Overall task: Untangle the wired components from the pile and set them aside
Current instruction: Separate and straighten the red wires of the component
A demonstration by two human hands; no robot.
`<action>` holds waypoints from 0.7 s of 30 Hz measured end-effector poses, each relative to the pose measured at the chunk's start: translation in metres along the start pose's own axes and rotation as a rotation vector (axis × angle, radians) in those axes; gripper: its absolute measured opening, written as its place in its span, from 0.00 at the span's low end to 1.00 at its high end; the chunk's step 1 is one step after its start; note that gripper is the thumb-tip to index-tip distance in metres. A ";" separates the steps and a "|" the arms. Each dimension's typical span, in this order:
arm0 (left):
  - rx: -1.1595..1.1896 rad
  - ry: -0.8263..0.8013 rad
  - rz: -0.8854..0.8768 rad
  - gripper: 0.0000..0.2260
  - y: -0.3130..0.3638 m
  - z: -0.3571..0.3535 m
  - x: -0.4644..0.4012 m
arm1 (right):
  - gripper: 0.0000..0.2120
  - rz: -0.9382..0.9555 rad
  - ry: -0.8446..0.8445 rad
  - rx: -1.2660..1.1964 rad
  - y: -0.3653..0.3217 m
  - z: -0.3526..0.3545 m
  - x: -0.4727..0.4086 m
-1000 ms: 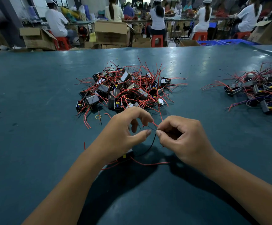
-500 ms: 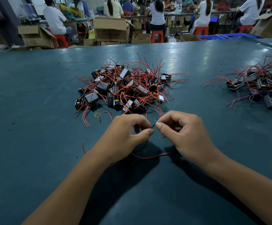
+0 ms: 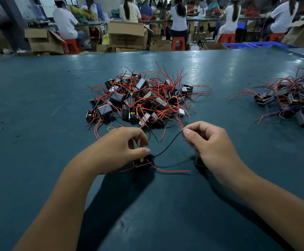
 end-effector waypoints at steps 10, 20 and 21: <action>-0.122 -0.006 0.000 0.05 -0.002 -0.005 -0.003 | 0.03 -0.002 -0.078 -0.096 -0.002 -0.003 -0.002; 0.132 0.006 -0.265 0.09 0.024 -0.006 0.006 | 0.09 0.017 -0.175 0.016 -0.007 -0.003 0.003; 0.081 -0.011 -0.265 0.10 0.023 -0.009 0.005 | 0.09 0.015 -0.178 0.021 -0.007 -0.002 0.003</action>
Point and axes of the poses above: each hand's wrist, its own x-axis away from the middle knuckle, its own z-axis out of the back of the hand, y = z × x, the point moved 3 cm from there along -x, towards the middle knuckle
